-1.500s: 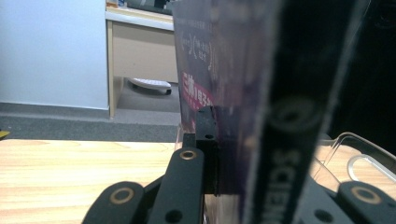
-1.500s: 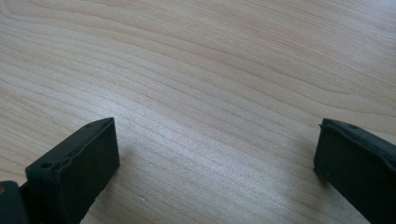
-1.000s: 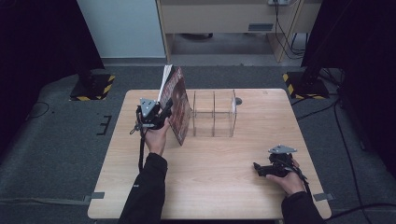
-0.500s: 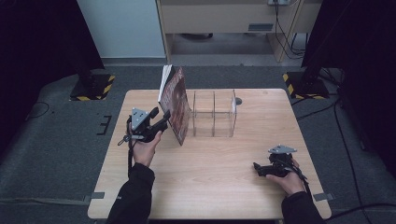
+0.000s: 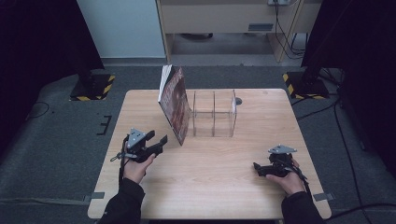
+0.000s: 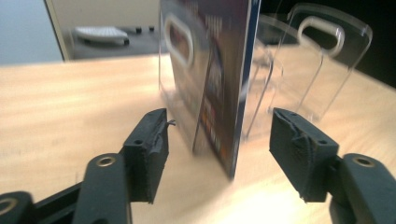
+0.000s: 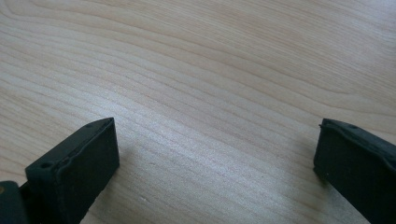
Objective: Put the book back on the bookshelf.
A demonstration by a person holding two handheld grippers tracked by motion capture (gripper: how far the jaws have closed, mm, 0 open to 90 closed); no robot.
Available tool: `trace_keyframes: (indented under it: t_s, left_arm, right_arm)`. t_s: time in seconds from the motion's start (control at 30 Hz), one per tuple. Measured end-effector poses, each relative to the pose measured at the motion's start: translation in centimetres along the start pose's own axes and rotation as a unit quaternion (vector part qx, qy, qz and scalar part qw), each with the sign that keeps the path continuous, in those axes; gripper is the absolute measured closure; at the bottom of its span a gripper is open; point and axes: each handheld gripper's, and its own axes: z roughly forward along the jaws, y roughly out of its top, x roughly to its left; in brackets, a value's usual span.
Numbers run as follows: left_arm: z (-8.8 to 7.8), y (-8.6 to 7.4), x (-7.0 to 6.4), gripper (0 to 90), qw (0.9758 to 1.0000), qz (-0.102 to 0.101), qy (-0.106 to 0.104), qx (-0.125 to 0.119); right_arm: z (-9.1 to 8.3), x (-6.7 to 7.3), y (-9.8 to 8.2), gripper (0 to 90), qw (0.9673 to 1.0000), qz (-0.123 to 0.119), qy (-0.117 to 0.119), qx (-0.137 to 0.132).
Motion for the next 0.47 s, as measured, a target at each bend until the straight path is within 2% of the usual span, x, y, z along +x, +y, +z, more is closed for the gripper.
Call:
trace_keyframes:
  t_s: [0.07, 0.1, 0.17, 0.2, 0.23, 0.27, 0.3, 0.37, 0.4, 0.43, 0.47]
  left_arm:
    - [0.0, -0.8, 0.2, 34.7, 0.9999, -0.004, -0.004, 0.015]
    - [0.0, -0.8, 0.2, 33.8, 0.9999, -0.004, -0.004, 0.015]
    - [0.2, -2.1, 0.3, 32.4, 0.9991, -0.004, -0.007, 0.042]
    - [0.2, -2.1, 0.3, 31.6, 0.9991, -0.004, -0.007, 0.042]
    - [0.3, -2.6, 0.4, 31.6, 0.9985, -0.001, -0.007, 0.054]
    - [0.5, -3.4, 0.5, 31.1, 0.9970, 0.009, -0.005, 0.077]
    - [0.5, -3.4, 0.5, 30.5, 0.9970, 0.009, -0.005, 0.077]
    - [0.9, -4.0, 0.6, 28.9, 0.9940, 0.020, -0.006, 0.107]
    - [1.0, -4.2, 0.7, 27.6, 0.9930, 0.025, -0.004, 0.115]
    - [1.0, -4.2, 0.7, 27.5, 0.9930, 0.025, -0.004, 0.115]
    - [1.0, -4.3, 0.8, 26.4, 0.9923, 0.026, -0.002, 0.121]
  right_arm:
    - [0.0, 0.0, 0.0, 0.5, 1.0000, -0.001, 0.000, 0.000]
    - [0.0, 0.0, 0.0, 0.5, 1.0000, 0.000, 0.000, 0.000]
    - [-0.1, 0.1, 0.0, 0.6, 1.0000, 0.003, 0.002, 0.003]
    - [-0.1, 0.1, -0.1, 0.7, 1.0000, 0.002, 0.001, 0.002]
    - [-0.1, 0.1, -0.1, 0.7, 1.0000, 0.002, 0.001, 0.002]
    - [-0.1, 0.2, -0.1, 1.4, 1.0000, 0.006, -0.002, -0.001]
    - [-0.2, 0.2, -0.1, 2.4, 1.0000, 0.006, -0.002, -0.001]
    - [-0.4, 0.1, 0.0, 6.4, 1.0000, -0.001, 0.002, 0.005]
    - [-0.5, 0.1, 0.0, 7.4, 0.9999, -0.001, 0.009, 0.008]
    - [-0.5, 0.1, 0.0, 7.4, 0.9999, -0.001, 0.009, 0.008]
    - [-0.8, -0.2, 0.1, 7.3, 0.9998, 0.008, 0.016, 0.000]
